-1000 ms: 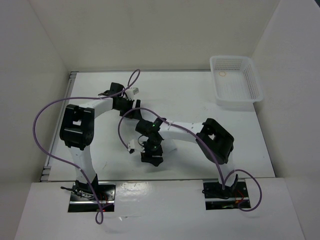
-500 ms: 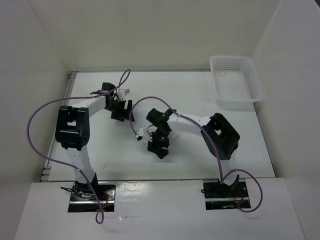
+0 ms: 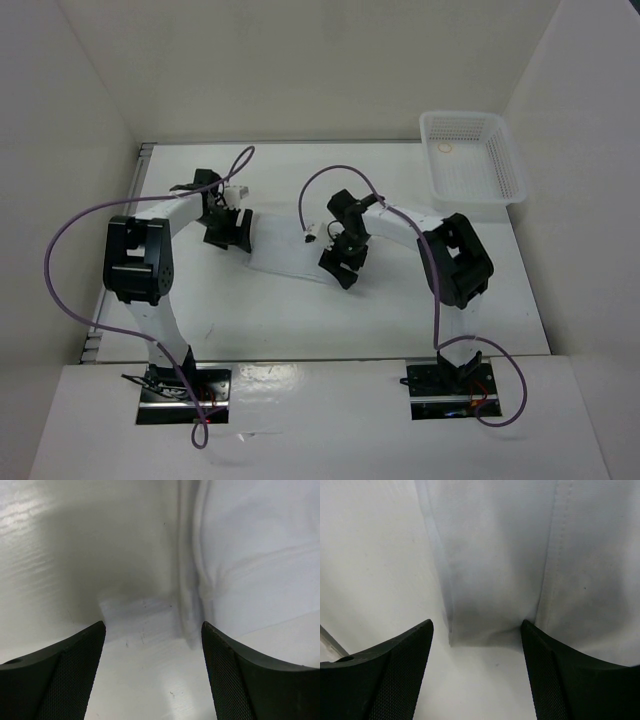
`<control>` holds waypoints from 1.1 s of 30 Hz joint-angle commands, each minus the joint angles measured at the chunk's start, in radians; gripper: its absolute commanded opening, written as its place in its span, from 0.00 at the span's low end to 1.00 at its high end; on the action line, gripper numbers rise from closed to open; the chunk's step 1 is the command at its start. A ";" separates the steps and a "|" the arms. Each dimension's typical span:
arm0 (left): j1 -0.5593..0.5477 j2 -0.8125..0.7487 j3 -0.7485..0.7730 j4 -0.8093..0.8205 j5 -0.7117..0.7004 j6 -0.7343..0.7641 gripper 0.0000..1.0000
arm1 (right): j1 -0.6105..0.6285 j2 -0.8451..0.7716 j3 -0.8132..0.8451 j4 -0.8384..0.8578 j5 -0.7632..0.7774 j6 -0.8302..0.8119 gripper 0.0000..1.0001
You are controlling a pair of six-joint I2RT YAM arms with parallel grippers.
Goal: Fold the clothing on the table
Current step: Fold the skirt
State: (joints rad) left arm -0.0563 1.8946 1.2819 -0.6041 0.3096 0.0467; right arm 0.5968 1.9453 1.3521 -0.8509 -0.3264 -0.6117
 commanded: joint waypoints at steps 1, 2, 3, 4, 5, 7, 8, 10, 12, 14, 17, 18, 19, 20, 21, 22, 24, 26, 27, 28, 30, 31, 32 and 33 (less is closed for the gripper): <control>0.004 -0.040 -0.019 -0.051 0.000 0.039 0.84 | -0.028 -0.003 0.034 -0.028 0.092 0.015 0.76; 0.004 -0.049 -0.019 -0.051 0.000 0.048 0.84 | -0.040 0.007 0.035 -0.028 0.092 0.015 0.76; 0.004 -0.049 -0.019 -0.060 0.009 0.048 0.84 | -0.049 0.007 0.047 -0.028 0.092 0.015 0.76; 0.004 -0.049 -0.030 -0.060 0.009 0.048 0.84 | -0.049 0.007 0.047 -0.028 0.102 0.004 0.76; 0.004 -0.060 -0.030 -0.060 0.010 0.057 0.84 | -0.049 0.007 0.057 -0.028 0.102 0.004 0.76; -0.005 -0.071 -0.030 -0.071 0.019 0.067 0.84 | -0.049 0.007 0.067 -0.028 0.102 -0.005 0.76; -0.016 -0.084 -0.039 -0.071 0.019 0.067 0.84 | -0.049 0.007 0.067 -0.028 0.113 -0.005 0.76; -0.029 -0.109 -0.039 -0.091 0.019 0.082 0.84 | -0.049 0.007 0.081 -0.019 0.125 -0.005 0.76; -0.040 -0.143 -0.049 -0.100 0.008 0.093 0.84 | -0.049 0.007 0.102 -0.019 0.138 -0.005 0.76; -0.051 -0.182 -0.059 -0.100 0.008 0.105 0.84 | -0.049 -0.005 0.133 -0.034 0.122 -0.005 0.76; -0.060 -0.250 -0.059 -0.111 -0.006 0.119 0.84 | -0.049 -0.042 0.168 -0.062 0.090 0.004 0.76; -0.060 -0.268 -0.059 -0.111 -0.006 0.119 0.84 | -0.049 -0.067 0.168 -0.062 0.090 0.015 0.76; -0.060 -0.284 -0.059 -0.111 -0.006 0.119 0.84 | -0.049 -0.083 0.182 -0.062 0.081 0.015 0.76; -0.060 -0.311 -0.068 -0.099 -0.006 0.119 0.84 | -0.049 -0.100 0.182 -0.062 0.081 0.030 0.76; -0.060 -0.324 -0.069 -0.086 0.003 0.119 0.84 | -0.049 -0.118 0.182 -0.062 0.081 0.056 0.76; -0.060 -0.334 -0.078 -0.073 0.014 0.119 0.84 | -0.049 -0.161 0.182 -0.045 0.066 0.073 0.76; -0.060 -0.335 -0.087 -0.031 0.064 0.110 0.84 | -0.049 -0.201 0.168 -0.018 0.056 0.117 0.77; -0.060 -0.296 -0.087 0.012 0.100 0.110 0.79 | -0.058 -0.259 0.131 0.007 0.047 0.153 0.77; -0.060 -0.279 -0.078 0.023 0.132 0.110 0.78 | -0.058 -0.276 0.119 0.021 0.047 0.189 0.77; -0.060 -0.249 -0.058 0.047 0.141 0.110 0.76 | -0.068 -0.308 0.096 0.039 0.047 0.207 0.77; -0.060 -0.215 -0.029 0.056 0.163 0.125 0.75 | -0.089 -0.336 0.062 0.059 0.047 0.260 0.77; -0.060 -0.180 -0.012 0.076 0.163 0.136 0.74 | -0.098 -0.348 0.053 0.068 0.047 0.276 0.77; -0.060 -0.160 0.022 0.076 0.172 0.136 0.74 | -0.116 -0.368 0.053 0.069 0.047 0.289 0.77; -0.060 -0.140 0.039 0.085 0.172 0.136 0.72 | -0.126 -0.368 0.041 0.069 0.024 0.290 0.77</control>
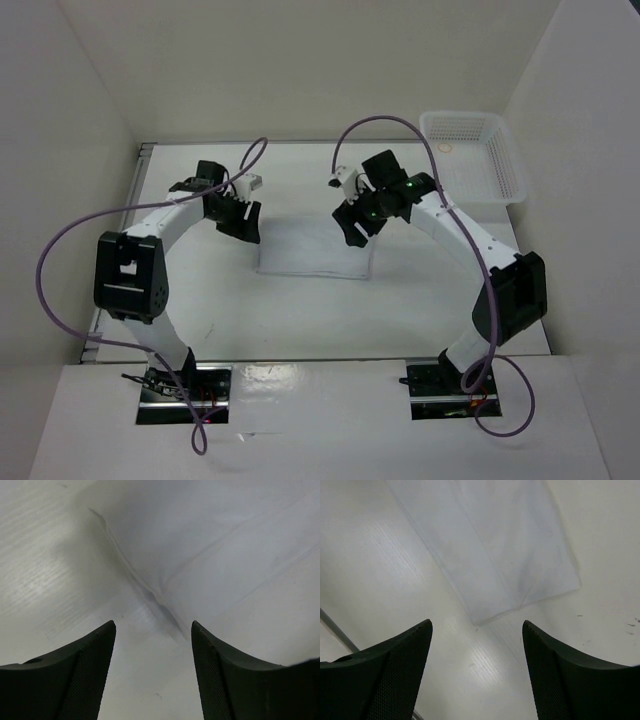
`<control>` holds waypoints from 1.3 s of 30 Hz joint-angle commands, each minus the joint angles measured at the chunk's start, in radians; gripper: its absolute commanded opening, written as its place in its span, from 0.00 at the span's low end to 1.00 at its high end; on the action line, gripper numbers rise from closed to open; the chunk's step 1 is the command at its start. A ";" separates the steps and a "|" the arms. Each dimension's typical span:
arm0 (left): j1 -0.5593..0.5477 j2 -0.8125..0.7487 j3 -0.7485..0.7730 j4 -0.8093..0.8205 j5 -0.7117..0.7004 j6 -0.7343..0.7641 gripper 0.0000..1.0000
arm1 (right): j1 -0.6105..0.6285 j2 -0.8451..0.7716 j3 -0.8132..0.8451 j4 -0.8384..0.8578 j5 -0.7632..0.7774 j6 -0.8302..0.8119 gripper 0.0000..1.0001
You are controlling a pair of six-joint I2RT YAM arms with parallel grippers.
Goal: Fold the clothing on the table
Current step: Fold the skirt
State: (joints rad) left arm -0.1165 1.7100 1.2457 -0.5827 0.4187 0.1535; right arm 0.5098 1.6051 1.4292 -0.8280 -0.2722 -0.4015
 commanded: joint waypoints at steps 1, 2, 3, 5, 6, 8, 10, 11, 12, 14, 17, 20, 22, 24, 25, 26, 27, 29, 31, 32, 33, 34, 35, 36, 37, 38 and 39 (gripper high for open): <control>0.000 0.092 0.093 0.064 0.072 0.043 0.69 | -0.048 -0.040 -0.045 0.046 -0.041 0.090 0.77; 0.000 0.117 0.112 0.064 0.072 0.043 0.67 | -0.063 -0.057 -0.055 0.046 -0.041 0.105 0.77; 0.000 0.143 0.147 0.064 0.072 0.058 0.64 | -0.063 -0.057 -0.064 0.046 -0.065 0.105 0.77; 0.000 0.201 0.178 0.073 0.072 0.058 0.60 | -0.073 -0.091 -0.087 0.046 -0.090 0.115 0.77; 0.000 0.214 0.193 0.073 0.072 0.070 0.59 | -0.073 -0.102 -0.105 0.055 -0.099 0.115 0.77; 0.000 0.240 0.228 0.083 0.052 0.080 0.59 | -0.073 -0.122 -0.124 0.067 -0.110 0.115 0.77; 0.000 0.250 0.238 0.096 0.042 0.092 0.62 | -0.073 -0.145 -0.144 0.078 -0.110 0.115 0.77; 0.000 0.266 0.253 0.096 0.042 0.103 0.62 | -0.073 -0.145 -0.144 0.089 -0.110 0.115 0.77; 0.000 0.284 0.267 0.096 0.042 0.103 0.65 | -0.083 -0.154 -0.156 0.089 -0.123 0.115 0.77; 0.000 0.303 0.279 0.096 0.042 0.113 0.66 | -0.094 -0.163 -0.165 0.089 -0.150 0.115 0.77; 0.000 0.339 0.300 0.096 0.054 0.123 0.66 | -0.116 -0.172 -0.185 0.099 -0.160 0.115 0.77; -0.009 0.384 0.326 0.061 0.065 0.149 0.66 | -0.126 -0.172 -0.185 0.099 -0.171 0.115 0.77; -0.018 0.404 0.327 0.038 0.074 0.179 0.66 | -0.126 -0.182 -0.185 0.099 -0.180 0.104 0.79; -0.029 0.418 0.327 0.028 0.074 0.189 0.66 | -0.126 -0.182 -0.194 0.109 -0.180 0.104 0.79; -0.029 0.428 0.327 0.027 0.074 0.204 0.66 | -0.126 -0.182 -0.194 0.109 -0.180 0.104 0.79; -0.029 0.428 0.318 0.018 0.084 0.215 0.65 | -0.126 -0.182 -0.194 0.109 -0.180 0.104 0.79; -0.038 0.428 0.317 0.018 0.084 0.215 0.65 | -0.126 -0.182 -0.194 0.109 -0.180 0.104 0.79; -0.038 0.439 0.317 0.018 0.095 0.225 0.60 | -0.126 -0.182 -0.194 0.109 -0.180 0.104 0.79; -0.049 0.439 0.317 0.009 0.106 0.225 0.56 | -0.126 -0.182 -0.194 0.109 -0.180 0.104 0.79; -0.049 0.450 0.317 0.000 0.115 0.225 0.53 | -0.126 -0.191 -0.203 0.109 -0.180 0.104 0.79; -0.060 0.450 0.317 0.000 0.115 0.225 0.46 | -0.126 -0.191 -0.204 0.109 -0.170 0.104 0.79; -0.060 0.450 0.317 -0.009 0.115 0.225 0.43 | -0.126 -0.191 -0.204 0.118 -0.170 0.104 0.79; -0.070 0.450 0.295 -0.009 0.115 0.225 0.39 | -0.126 -0.191 -0.204 0.118 -0.170 0.104 0.79; -0.071 0.450 0.285 -0.009 0.115 0.225 0.35 | -0.126 -0.200 -0.204 0.118 -0.170 0.104 0.79; -0.071 0.438 0.273 -0.009 0.115 0.225 0.28 | -0.126 -0.200 -0.213 0.118 -0.170 0.104 0.79; -0.071 0.422 0.261 -0.009 0.115 0.225 0.25 | -0.126 -0.200 -0.213 0.118 -0.170 0.104 0.79; -0.071 0.413 0.235 -0.009 0.115 0.209 0.21 | -0.126 -0.200 -0.213 0.118 -0.159 0.104 0.79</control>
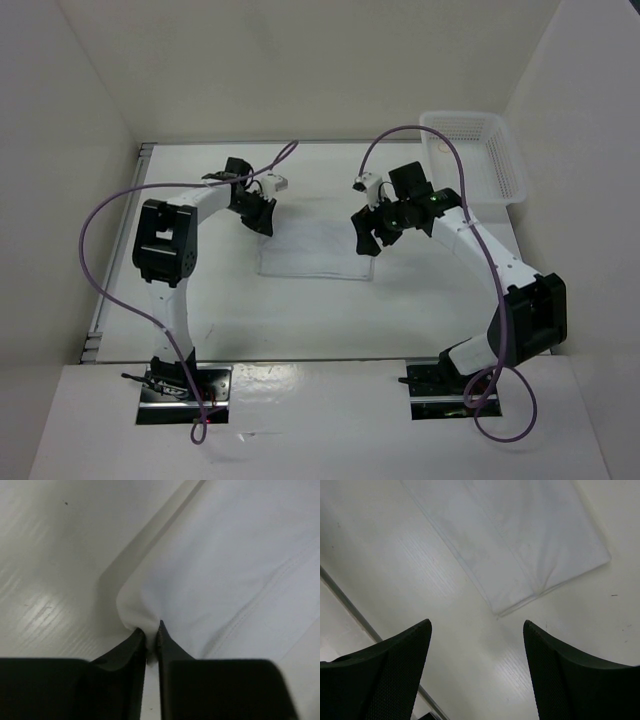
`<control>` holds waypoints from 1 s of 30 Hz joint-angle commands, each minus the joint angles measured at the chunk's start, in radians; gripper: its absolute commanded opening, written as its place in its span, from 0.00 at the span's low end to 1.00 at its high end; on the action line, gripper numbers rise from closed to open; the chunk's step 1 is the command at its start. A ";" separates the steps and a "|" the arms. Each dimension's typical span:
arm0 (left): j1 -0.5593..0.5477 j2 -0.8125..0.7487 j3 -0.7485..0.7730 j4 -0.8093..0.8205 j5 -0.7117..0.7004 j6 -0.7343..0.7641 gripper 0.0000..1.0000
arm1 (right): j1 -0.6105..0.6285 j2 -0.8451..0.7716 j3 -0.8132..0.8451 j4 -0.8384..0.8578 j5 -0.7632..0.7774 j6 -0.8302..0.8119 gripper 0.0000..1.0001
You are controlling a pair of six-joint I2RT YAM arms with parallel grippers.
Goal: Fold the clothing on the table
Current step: Fold the skirt
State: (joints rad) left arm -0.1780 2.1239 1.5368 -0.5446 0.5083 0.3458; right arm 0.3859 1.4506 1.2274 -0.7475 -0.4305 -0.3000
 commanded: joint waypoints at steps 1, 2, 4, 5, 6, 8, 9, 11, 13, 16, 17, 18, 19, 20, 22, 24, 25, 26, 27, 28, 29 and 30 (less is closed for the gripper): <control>-0.009 -0.019 -0.069 -0.048 0.015 0.003 0.13 | -0.002 -0.045 -0.011 0.048 0.013 0.016 0.79; -0.009 -0.028 -0.081 -0.048 0.015 -0.011 0.10 | -0.002 -0.036 -0.011 0.048 0.022 0.031 0.79; 0.005 -0.038 -0.105 -0.038 -0.001 -0.082 0.05 | -0.002 -0.024 -0.011 0.048 0.052 0.044 0.79; 0.020 -0.060 -0.122 -0.038 -0.011 -0.097 0.05 | -0.002 -0.010 -0.011 0.057 0.062 0.062 0.79; 0.038 -0.070 -0.133 -0.038 -0.030 -0.135 0.02 | -0.002 0.005 -0.011 0.057 0.091 0.073 0.79; 0.057 -0.088 -0.167 -0.038 -0.080 -0.169 0.00 | -0.002 0.023 -0.002 0.066 0.117 0.107 0.79; 0.072 -0.105 -0.178 -0.047 -0.092 -0.191 0.00 | -0.002 0.034 -0.002 0.079 0.131 0.117 0.79; 0.087 -0.134 -0.202 -0.048 -0.119 -0.224 0.00 | -0.002 0.076 0.010 0.079 0.168 0.140 0.79; 0.100 -0.145 -0.225 -0.058 -0.128 -0.257 0.00 | -0.002 0.121 0.020 0.099 0.206 0.170 0.79; 0.123 -0.154 -0.253 -0.068 -0.145 -0.312 0.00 | -0.002 0.195 0.063 0.099 0.233 0.197 0.79; 0.136 -0.154 -0.267 -0.068 -0.145 -0.336 0.00 | -0.002 0.217 0.073 0.099 0.246 0.206 0.79; 0.150 -0.154 -0.276 -0.077 -0.116 -0.349 0.00 | -0.002 0.261 0.104 0.099 0.256 0.229 0.79; 0.150 -0.154 -0.276 -0.086 -0.094 -0.338 0.00 | -0.002 0.283 0.119 0.090 0.237 0.229 0.79; 0.150 -0.154 -0.276 -0.086 -0.094 -0.338 0.00 | -0.002 0.304 0.145 0.080 0.217 0.229 0.79; 0.150 -0.169 -0.297 -0.086 -0.094 -0.326 0.00 | -0.002 0.355 0.158 0.071 0.158 0.229 0.79; 0.159 -0.202 -0.308 -0.077 -0.084 -0.314 0.00 | 0.007 0.378 0.158 0.071 0.157 0.229 0.79; 0.160 -0.202 -0.308 -0.077 -0.083 -0.314 0.00 | 0.030 0.387 0.158 0.071 0.157 0.229 0.79; 0.160 -0.215 -0.308 -0.077 -0.083 -0.314 0.00 | 0.042 0.398 0.158 0.071 0.157 0.217 0.79; 0.160 -0.216 -0.308 -0.077 -0.083 -0.314 0.00 | 0.054 0.398 0.158 0.071 0.157 0.205 0.79; 0.160 -0.225 -0.308 -0.077 -0.083 -0.314 0.00 | 0.067 0.398 0.158 0.080 0.139 0.205 0.79; 0.160 -0.225 -0.308 -0.077 -0.083 -0.314 0.00 | 0.094 0.374 0.149 0.080 0.128 0.191 0.79; 0.160 -0.225 -0.319 -0.077 -0.083 -0.314 0.00 | 0.111 0.363 0.149 0.080 0.112 0.173 0.79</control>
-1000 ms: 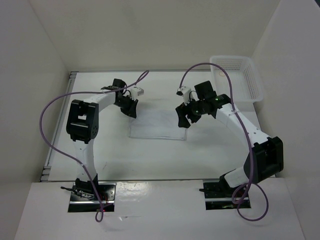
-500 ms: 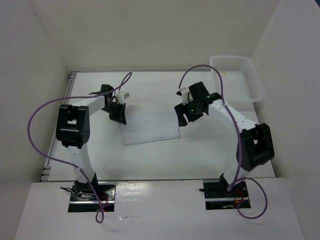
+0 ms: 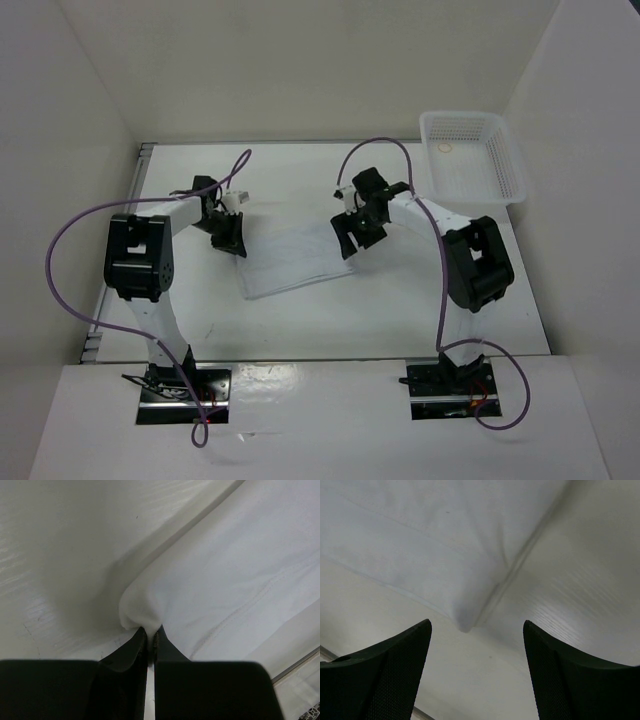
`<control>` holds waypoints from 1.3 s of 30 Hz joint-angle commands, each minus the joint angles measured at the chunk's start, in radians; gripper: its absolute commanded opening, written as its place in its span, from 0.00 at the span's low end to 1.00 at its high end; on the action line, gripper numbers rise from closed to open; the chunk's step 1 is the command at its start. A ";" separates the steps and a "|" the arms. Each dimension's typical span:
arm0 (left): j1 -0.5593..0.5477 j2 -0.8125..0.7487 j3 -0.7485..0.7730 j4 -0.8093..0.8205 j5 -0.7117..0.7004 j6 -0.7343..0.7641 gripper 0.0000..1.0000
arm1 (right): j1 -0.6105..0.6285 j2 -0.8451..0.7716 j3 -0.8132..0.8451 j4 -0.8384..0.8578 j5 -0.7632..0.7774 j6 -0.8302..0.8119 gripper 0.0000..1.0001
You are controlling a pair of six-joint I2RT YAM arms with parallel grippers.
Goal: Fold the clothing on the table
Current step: Fold the skirt
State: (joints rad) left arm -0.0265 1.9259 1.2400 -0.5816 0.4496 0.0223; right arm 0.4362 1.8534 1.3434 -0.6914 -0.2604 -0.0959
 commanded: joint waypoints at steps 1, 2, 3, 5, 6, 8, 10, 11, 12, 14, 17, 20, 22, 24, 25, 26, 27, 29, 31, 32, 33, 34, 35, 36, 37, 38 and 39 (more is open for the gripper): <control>0.008 -0.027 -0.022 -0.040 -0.025 0.010 0.00 | 0.076 -0.054 0.033 0.035 -0.059 -0.031 0.79; 0.008 -0.027 -0.022 -0.040 -0.025 0.010 0.00 | 0.105 -0.077 0.022 0.035 -0.081 -0.047 0.79; 0.008 -0.027 -0.022 -0.040 -0.025 0.010 0.00 | 0.119 -0.086 0.022 0.035 -0.094 -0.060 0.79; 0.008 -0.027 -0.022 -0.040 -0.025 0.010 0.00 | 0.137 -0.095 0.011 0.021 -0.131 -0.099 0.79; 0.008 -0.027 -0.022 -0.040 -0.025 0.010 0.00 | 0.153 -0.095 0.011 0.012 -0.164 -0.111 0.79; 0.008 -0.027 -0.022 -0.040 -0.025 0.010 0.00 | 0.165 -0.085 0.011 -0.008 -0.189 -0.139 0.79; 0.008 -0.027 -0.022 -0.040 -0.025 0.010 0.00 | 0.176 -0.043 0.011 -0.019 -0.189 -0.139 0.79; 0.008 -0.027 -0.022 -0.040 -0.025 0.010 0.00 | 0.176 -0.028 0.020 -0.032 -0.175 -0.148 0.79; 0.008 -0.027 -0.022 -0.040 -0.025 0.010 0.00 | 0.176 0.002 0.020 -0.033 -0.149 -0.148 0.79; 0.008 -0.027 -0.022 -0.040 -0.025 0.019 0.00 | 0.176 0.030 0.020 -0.033 -0.129 -0.157 0.79; 0.008 -0.036 -0.031 -0.040 -0.025 0.019 0.00 | 0.176 0.073 0.020 -0.033 -0.083 -0.157 0.79; 0.008 -0.036 -0.031 -0.049 -0.025 0.019 0.00 | 0.176 0.107 0.030 -0.033 -0.048 -0.157 0.79; 0.008 -0.036 -0.031 -0.049 -0.025 0.019 0.00 | 0.176 0.118 0.030 -0.033 -0.036 -0.166 0.79; 0.008 -0.036 -0.031 -0.049 -0.025 0.019 0.00 | 0.176 0.129 0.039 -0.033 -0.020 -0.166 0.79; 0.008 -0.036 -0.031 -0.049 -0.025 0.019 0.00 | 0.167 0.138 0.039 -0.033 -0.007 -0.166 0.79; 0.008 -0.036 -0.031 -0.049 -0.025 0.019 0.00 | 0.167 0.147 0.039 -0.024 0.003 -0.166 0.79; 0.008 -0.036 -0.031 -0.049 -0.025 0.019 0.00 | 0.154 0.147 0.048 -0.023 0.012 -0.175 0.79; 0.008 -0.036 -0.031 -0.058 -0.015 0.028 0.00 | 0.128 0.173 0.060 -0.023 0.026 -0.186 0.79; 0.008 -0.036 -0.031 -0.067 -0.003 0.037 0.00 | 0.099 0.185 0.086 -0.013 0.035 -0.197 0.79; 0.008 -0.036 -0.031 -0.067 0.007 0.038 0.00 | 0.089 0.199 0.086 -0.013 0.045 -0.197 0.79; 0.008 -0.036 -0.031 -0.076 0.008 0.038 0.00 | 0.079 0.208 0.112 -0.013 0.046 -0.197 0.79; 0.008 -0.036 -0.031 -0.077 0.023 0.047 0.00 | 0.070 0.208 0.112 -0.013 0.061 -0.206 0.79; 0.008 -0.036 -0.031 -0.077 0.035 0.047 0.00 | 0.056 0.222 0.128 -0.013 0.070 -0.206 0.79; 0.008 -0.036 -0.031 -0.077 0.035 0.047 0.00 | 0.056 0.231 0.140 -0.004 0.070 -0.215 0.79; 0.008 -0.036 -0.031 -0.086 0.044 0.057 0.00 | 0.046 0.231 0.140 -0.003 0.079 -0.215 0.79; 0.008 -0.036 -0.031 -0.086 0.044 0.057 0.00 | 0.036 0.240 0.151 -0.003 0.079 -0.225 0.79; 0.008 -0.036 -0.040 -0.086 0.044 0.057 0.00 | 0.036 0.240 0.163 -0.003 0.079 -0.225 0.79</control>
State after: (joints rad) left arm -0.0277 1.9133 1.2201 -0.6254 0.4896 0.0395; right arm 0.5045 2.0418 1.4857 -0.7017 -0.2794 -0.2787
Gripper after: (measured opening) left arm 0.070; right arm 0.784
